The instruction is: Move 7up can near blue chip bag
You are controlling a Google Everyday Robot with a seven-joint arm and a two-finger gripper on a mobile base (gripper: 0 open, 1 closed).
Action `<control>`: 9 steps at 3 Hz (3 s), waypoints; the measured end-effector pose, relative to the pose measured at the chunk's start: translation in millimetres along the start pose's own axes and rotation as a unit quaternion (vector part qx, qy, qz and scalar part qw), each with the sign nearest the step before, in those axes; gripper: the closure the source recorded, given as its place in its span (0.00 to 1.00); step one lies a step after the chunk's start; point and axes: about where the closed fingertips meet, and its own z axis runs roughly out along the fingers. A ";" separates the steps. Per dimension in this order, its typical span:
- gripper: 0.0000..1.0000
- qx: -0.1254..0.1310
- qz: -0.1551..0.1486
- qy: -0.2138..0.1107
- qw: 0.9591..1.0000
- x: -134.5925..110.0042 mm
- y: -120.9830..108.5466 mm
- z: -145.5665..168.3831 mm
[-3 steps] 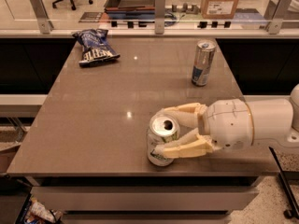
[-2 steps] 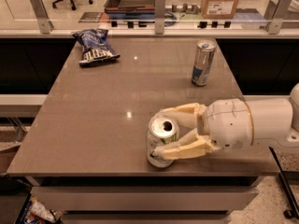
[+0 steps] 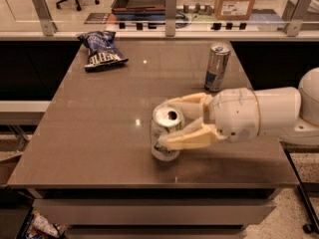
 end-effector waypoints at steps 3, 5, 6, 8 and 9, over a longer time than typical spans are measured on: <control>1.00 0.118 -0.015 0.015 0.993 -56.9 -116.5 50.6; 1.00 0.163 -0.031 0.004 0.986 -76.0 -190.6 94.6; 1.00 0.190 -0.021 0.025 0.981 -70.4 -229.9 106.1; 1.00 0.221 0.045 0.056 0.973 -33.8 -294.3 108.8; 1.00 0.208 0.075 0.050 0.974 -17.5 -313.3 115.0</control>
Offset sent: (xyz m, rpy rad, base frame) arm 0.1404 0.0389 0.0613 -0.0099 -0.0739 -0.2865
